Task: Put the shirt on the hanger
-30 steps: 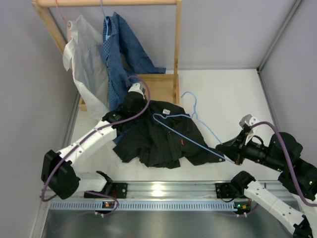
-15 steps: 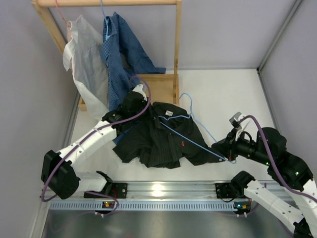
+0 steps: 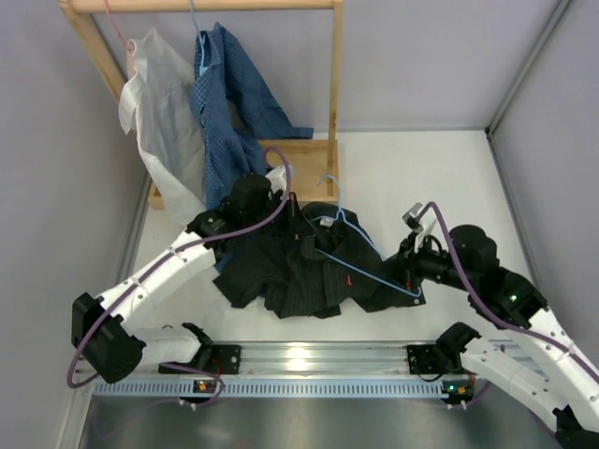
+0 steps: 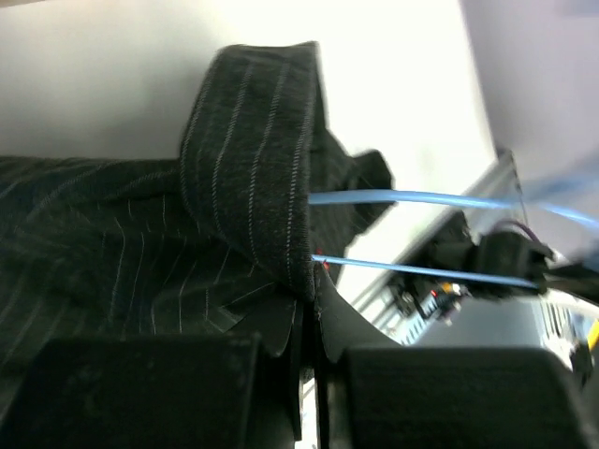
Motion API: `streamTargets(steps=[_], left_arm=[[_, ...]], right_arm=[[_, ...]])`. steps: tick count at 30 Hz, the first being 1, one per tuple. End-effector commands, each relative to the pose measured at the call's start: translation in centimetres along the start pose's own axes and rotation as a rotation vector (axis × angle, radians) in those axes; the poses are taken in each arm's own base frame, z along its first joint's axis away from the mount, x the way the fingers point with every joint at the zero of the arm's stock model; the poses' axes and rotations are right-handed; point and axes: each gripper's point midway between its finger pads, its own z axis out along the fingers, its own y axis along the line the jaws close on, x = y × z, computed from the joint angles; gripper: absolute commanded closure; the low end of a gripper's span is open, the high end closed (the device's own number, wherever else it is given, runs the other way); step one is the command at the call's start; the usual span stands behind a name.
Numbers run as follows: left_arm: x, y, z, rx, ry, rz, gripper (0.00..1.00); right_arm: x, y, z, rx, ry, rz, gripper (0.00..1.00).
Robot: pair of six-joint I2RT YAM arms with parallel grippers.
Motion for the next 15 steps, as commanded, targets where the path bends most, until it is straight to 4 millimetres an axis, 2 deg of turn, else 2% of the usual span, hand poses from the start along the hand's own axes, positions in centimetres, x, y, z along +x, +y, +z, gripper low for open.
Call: streamTargets(steps=[1,2,4,9,12,13,14,15], left_arm=[[-0.9,-6.1,-3.0,0.186,0.008,0.132,1.0],[-0.2,-6.2,-2.8,0.186,0.032,0.142,1.0],[0.0,-7.6,-3.0,0.195,0.061,0.175,1.0],[0.5,-10.4,-4.2,0.196,0.063,0.268,1.0],[0.2,-10.6,-5.4,0.15,0.045,0.295,1.0],[-0.4,-10.6,-5.8,0.127,0.02,0.307,1.0],[-0.2,-10.0,-6.1,0.099,0.034,0.308,1.0],[-0.4,-9.9,-6.3,0.082,0.03,0.312,1.0]], right_arm=[[-2.7,1.2,1.8,-0.094,-0.122,-0.013,1.0],[-3.2,1.5,1.9,-0.11,-0.146,-0.016,1.0],[-4.4,2.0,1.9,-0.135,-0.207,-0.023,1.0],[-5.5,2.1,1.6,-0.146,-0.279,-0.054,1.0],[-6.2,2.1,0.9,-0.128,-0.334,-0.054,1.0],[-6.5,2.2,0.6,-0.135,-0.359,-0.05,1.0],[-6.1,2.2,0.8,-0.146,-0.367,-0.024,1.0],[-7.2,3.2,0.0,-0.19,-0.442,-0.042,1.0]])
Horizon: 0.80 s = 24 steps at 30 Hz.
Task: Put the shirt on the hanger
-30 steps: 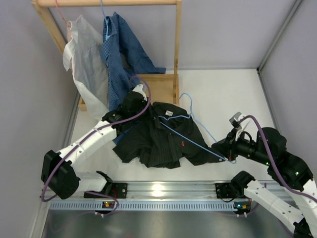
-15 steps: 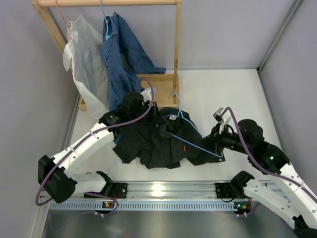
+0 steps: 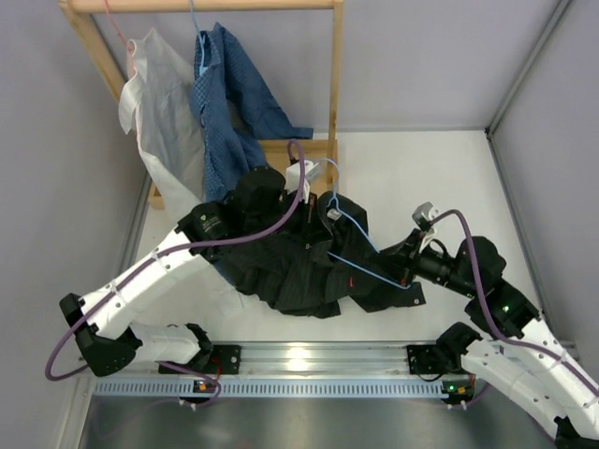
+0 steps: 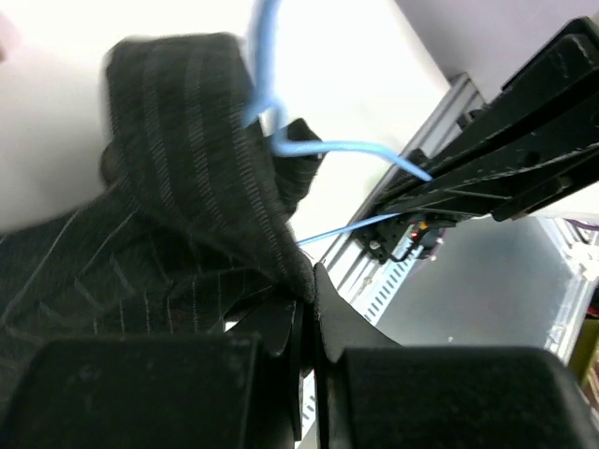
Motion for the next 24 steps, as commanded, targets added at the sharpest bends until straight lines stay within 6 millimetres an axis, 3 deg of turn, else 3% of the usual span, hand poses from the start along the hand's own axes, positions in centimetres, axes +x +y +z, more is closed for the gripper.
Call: streamTargets(steps=[1,4,5,7,8,15,19,24], left_arm=[[-1.3,0.8,-2.3,-0.109,-0.034,0.046,1.0],[-2.1,1.0,-3.6,-0.154,-0.049,0.058,1.0],[-2.9,0.3,-4.6,-0.15,-0.065,0.066,1.0],[-3.8,-0.3,-5.4,-0.149,-0.073,0.082,1.0],[-5.3,-1.3,-6.6,-0.134,-0.113,0.098,1.0],[-6.3,-3.5,-9.7,-0.098,-0.062,0.218,1.0],[-4.6,-5.4,-10.5,0.035,-0.011,0.266,1.0],[-3.8,-5.9,-10.6,0.078,0.014,0.274,1.0]], right_arm=[[-4.5,2.1,-0.4,-0.098,-0.24,-0.029,1.0],[-4.2,3.4,-0.2,-0.199,-0.276,-0.029,1.0],[-3.4,3.4,0.1,-0.213,-0.267,-0.015,1.0],[-3.7,3.9,0.0,-0.245,-0.294,-0.023,1.0],[-3.5,4.1,0.0,-0.261,-0.291,-0.03,1.0],[-2.6,9.6,-2.4,-0.58,-0.149,-0.135,1.0],[-4.9,9.5,-2.8,-0.52,-0.199,-0.158,1.0],[-7.9,8.7,-2.5,-0.433,-0.307,-0.143,1.0]])
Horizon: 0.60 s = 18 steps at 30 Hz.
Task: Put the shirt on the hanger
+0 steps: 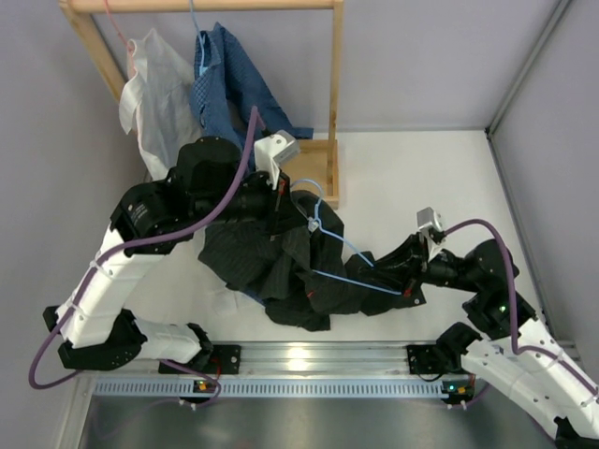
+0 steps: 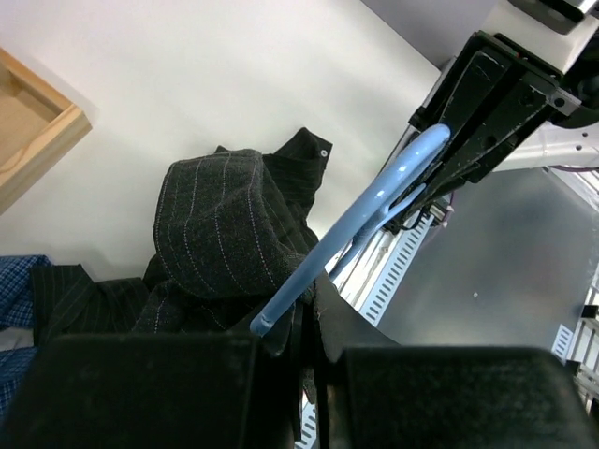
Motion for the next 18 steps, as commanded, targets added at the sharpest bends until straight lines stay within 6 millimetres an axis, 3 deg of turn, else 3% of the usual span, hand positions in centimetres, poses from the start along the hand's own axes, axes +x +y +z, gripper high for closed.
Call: streamTargets(steps=[1,4,10,14,15,18], left_arm=[[1.1,-2.0,-0.8,0.119,0.041,0.032,1.0],[0.5,-3.2,-0.7,0.178,0.044,0.038,1.0],[0.2,-5.0,-0.3,0.251,0.059,0.062,1.0],[0.2,-3.1,-0.1,0.139,0.04,0.053,1.0],[0.1,-2.0,0.1,0.071,0.023,0.044,1.0],[-0.2,-1.6,0.2,0.044,0.013,0.041,1.0]], right_arm=[[-4.9,0.9,0.2,-0.003,-0.144,-0.092,1.0],[-4.5,0.4,1.3,-0.041,-0.144,-0.046,1.0],[-4.7,-3.1,2.0,0.127,-0.232,-0.004,1.0],[-5.4,-3.8,0.6,0.217,-0.287,-0.025,1.0],[-5.3,-3.5,0.5,0.21,-0.28,-0.033,1.0],[-4.8,-1.8,0.7,0.111,-0.26,-0.06,1.0]])
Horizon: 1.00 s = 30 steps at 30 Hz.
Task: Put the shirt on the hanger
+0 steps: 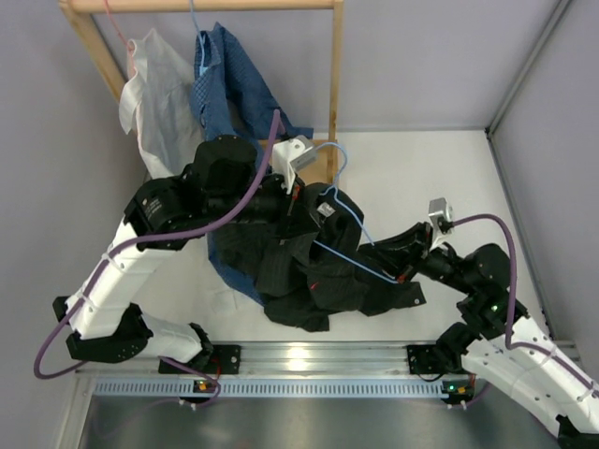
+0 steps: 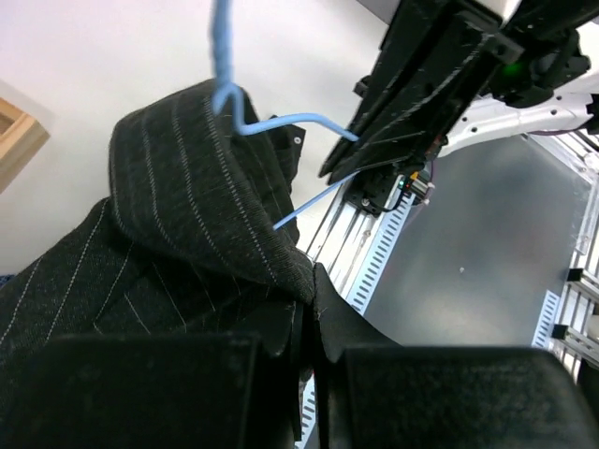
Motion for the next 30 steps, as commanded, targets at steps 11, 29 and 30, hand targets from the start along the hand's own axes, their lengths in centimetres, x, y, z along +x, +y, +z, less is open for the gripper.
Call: streamTargets(steps=[11,29,30], left_arm=[[-4.0,-3.0,1.1,0.134,-0.046,0.023,1.0],[-9.2,-1.1,-4.7,-0.079,-0.355,0.195,0.43],[-9.7,-1.2,-5.4,-0.084,-0.388,0.253,0.38]], right_arm=[[-1.6,4.5,0.2,-0.28,-0.152,-0.033,1.0],[-3.0,3.4,-0.3,-0.211,-0.288,-0.008,1.0],[-3.0,3.4,-0.4,-0.215,-0.29,-0.012,1.0]])
